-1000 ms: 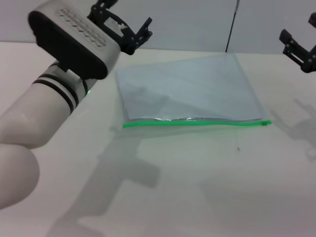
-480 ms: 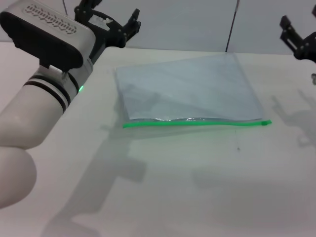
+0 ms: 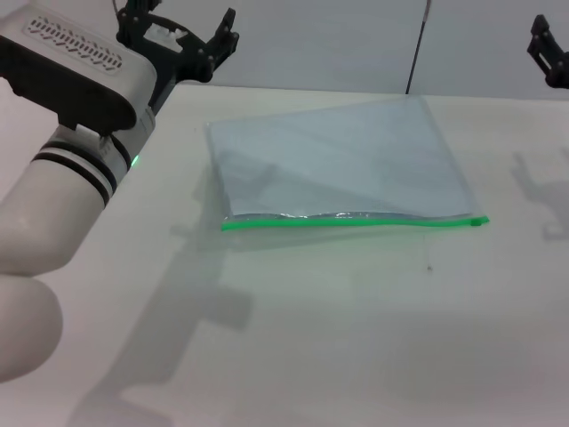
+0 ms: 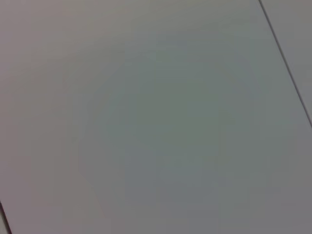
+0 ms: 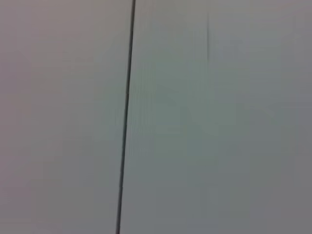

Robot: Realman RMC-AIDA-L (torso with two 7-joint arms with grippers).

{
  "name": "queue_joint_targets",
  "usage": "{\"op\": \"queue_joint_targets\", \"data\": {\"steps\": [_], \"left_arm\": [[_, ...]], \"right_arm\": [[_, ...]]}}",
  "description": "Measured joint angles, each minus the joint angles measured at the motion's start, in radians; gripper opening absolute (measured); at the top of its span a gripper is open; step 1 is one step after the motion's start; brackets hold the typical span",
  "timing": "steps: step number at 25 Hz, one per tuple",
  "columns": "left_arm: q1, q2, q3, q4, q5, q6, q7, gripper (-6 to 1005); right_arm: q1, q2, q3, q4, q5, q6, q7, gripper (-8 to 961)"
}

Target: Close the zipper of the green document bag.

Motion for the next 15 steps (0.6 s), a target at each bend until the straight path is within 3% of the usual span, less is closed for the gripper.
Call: {"op": "queue_joint_targets", "data": {"steps": [8,15], "left_arm": [[-0.009,0.0,0.0,-0.02,0.0,-0.002,0.0,862],[-0.021,-0.005,0.0,-0.037,0.0,-0.003,0.009,861]], "right_arm": [[-0.014,-0.004,-0.13,-0.093,0.102,0.098,-0.011,773],[-0.016,-0.006,-0.147,-0.105,0.116,0.116,-0.012,773]]}}
